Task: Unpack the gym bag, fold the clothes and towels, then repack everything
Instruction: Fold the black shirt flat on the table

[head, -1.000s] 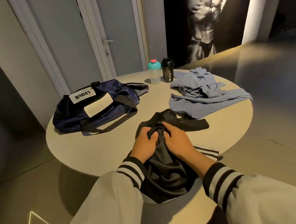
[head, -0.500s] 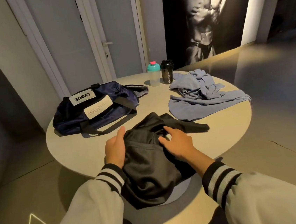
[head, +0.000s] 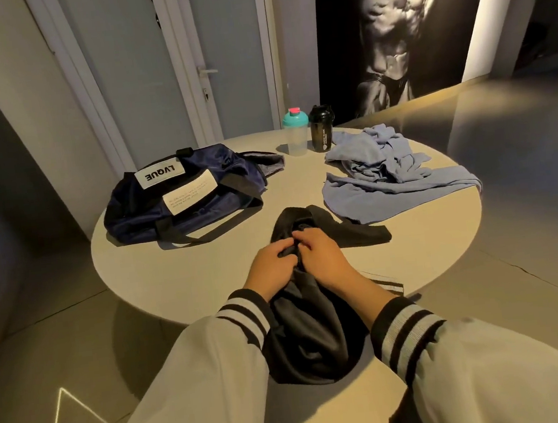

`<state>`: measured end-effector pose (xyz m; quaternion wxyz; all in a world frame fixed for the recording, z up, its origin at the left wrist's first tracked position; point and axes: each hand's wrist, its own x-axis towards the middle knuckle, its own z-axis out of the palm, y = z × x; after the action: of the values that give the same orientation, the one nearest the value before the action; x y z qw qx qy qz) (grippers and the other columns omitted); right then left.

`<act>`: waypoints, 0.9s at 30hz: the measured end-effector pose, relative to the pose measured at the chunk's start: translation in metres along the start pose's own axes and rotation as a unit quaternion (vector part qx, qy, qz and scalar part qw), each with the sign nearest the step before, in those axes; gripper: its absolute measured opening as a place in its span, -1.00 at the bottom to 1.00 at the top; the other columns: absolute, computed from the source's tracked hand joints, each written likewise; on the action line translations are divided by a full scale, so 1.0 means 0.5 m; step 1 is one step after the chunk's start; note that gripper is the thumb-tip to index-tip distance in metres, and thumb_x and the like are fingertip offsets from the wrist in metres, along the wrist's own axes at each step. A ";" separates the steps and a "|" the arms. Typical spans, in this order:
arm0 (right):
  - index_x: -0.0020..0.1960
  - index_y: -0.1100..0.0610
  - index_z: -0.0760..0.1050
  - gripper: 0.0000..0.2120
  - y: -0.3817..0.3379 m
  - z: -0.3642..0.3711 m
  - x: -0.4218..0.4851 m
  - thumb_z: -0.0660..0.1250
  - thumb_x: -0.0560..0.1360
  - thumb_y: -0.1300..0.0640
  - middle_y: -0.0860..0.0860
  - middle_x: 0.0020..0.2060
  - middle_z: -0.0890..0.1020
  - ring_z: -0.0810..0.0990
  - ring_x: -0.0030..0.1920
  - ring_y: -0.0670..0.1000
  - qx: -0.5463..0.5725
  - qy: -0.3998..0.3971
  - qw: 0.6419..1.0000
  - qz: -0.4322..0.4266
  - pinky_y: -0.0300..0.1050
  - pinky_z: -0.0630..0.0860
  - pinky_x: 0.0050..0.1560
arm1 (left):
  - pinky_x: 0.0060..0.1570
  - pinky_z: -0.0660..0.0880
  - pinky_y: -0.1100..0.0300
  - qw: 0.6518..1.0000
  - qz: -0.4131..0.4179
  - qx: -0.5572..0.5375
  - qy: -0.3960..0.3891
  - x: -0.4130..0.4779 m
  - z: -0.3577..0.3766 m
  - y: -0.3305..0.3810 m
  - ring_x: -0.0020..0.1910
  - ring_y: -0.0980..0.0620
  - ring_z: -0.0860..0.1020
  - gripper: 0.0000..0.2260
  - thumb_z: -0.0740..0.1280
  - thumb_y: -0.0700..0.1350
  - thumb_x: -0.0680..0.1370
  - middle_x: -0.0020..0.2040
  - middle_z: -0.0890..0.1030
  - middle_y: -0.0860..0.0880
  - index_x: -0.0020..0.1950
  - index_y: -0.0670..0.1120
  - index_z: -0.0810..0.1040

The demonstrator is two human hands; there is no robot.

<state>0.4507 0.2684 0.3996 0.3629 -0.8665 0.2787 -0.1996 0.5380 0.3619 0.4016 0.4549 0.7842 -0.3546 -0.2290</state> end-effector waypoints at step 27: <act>0.57 0.11 0.23 -0.39 -0.034 -0.047 0.026 0.30 0.56 0.29 0.07 0.58 0.20 0.10 0.59 0.11 -0.187 0.177 0.958 -0.127 0.05 0.07 0.55 | 0.31 0.51 -0.09 0.956 -0.043 -0.286 -0.046 -0.030 0.068 0.037 0.23 -0.03 0.60 -0.68 0.16 0.00 0.69 0.23 0.66 -0.02 0.40 0.07 0.53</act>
<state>0.4534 0.2580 0.4292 0.1111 -0.8979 0.2580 -0.3388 0.4989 0.3484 0.4021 0.6330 0.6245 -0.2607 -0.3760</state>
